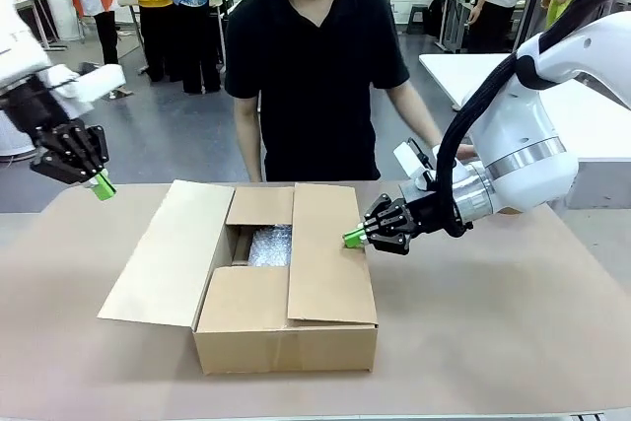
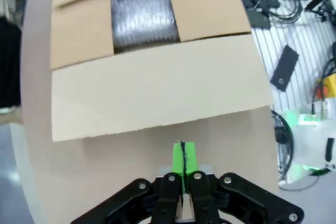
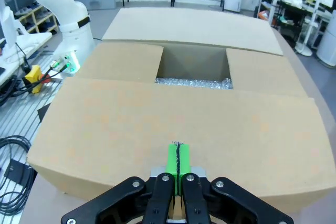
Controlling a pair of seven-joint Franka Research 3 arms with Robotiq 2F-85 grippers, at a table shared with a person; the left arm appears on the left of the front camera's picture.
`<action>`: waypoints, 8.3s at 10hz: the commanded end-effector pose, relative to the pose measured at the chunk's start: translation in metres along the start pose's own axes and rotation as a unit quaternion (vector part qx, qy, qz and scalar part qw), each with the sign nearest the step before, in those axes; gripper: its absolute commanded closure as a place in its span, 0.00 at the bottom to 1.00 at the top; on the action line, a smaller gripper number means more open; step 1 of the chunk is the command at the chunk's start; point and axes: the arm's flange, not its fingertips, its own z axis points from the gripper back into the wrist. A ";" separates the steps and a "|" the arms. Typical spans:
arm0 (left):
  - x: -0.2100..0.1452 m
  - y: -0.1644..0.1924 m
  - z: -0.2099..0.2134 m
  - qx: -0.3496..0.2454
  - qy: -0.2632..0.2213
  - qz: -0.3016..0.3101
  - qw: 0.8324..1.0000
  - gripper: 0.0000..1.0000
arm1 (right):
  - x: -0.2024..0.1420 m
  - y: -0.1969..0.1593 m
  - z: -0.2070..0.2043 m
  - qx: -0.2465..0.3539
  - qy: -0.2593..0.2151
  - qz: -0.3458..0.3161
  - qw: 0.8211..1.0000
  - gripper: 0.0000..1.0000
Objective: Wrap the clocks to prevent damage.
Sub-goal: Push the left (or right) flap of the Package Box to close it, then after the human seals the box with tape, release both hands from the side flaps of the Package Box.
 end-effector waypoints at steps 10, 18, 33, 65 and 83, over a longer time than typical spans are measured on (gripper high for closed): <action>-0.099 -0.012 -0.002 0.030 -0.131 0.070 0.988 1.00 | -0.004 0.002 -0.003 -0.005 -0.003 -0.008 1.000 0.99; -0.148 0.005 -0.046 0.034 -0.319 0.038 0.947 1.00 | -0.004 0.002 -0.003 -0.005 -0.003 -0.008 1.000 0.99; -0.109 -0.001 -0.155 -0.016 -0.318 0.003 0.948 1.00 | -0.004 0.002 -0.003 -0.005 -0.003 -0.008 1.000 0.99; -0.004 0.034 -0.217 0.068 -0.294 -0.074 0.950 1.00 | -0.004 0.002 -0.003 -0.005 -0.003 -0.008 1.000 0.99; -0.004 0.032 -0.203 0.043 -0.303 -0.061 0.950 1.00 | -0.004 0.002 -0.003 -0.005 -0.003 -0.008 1.000 0.99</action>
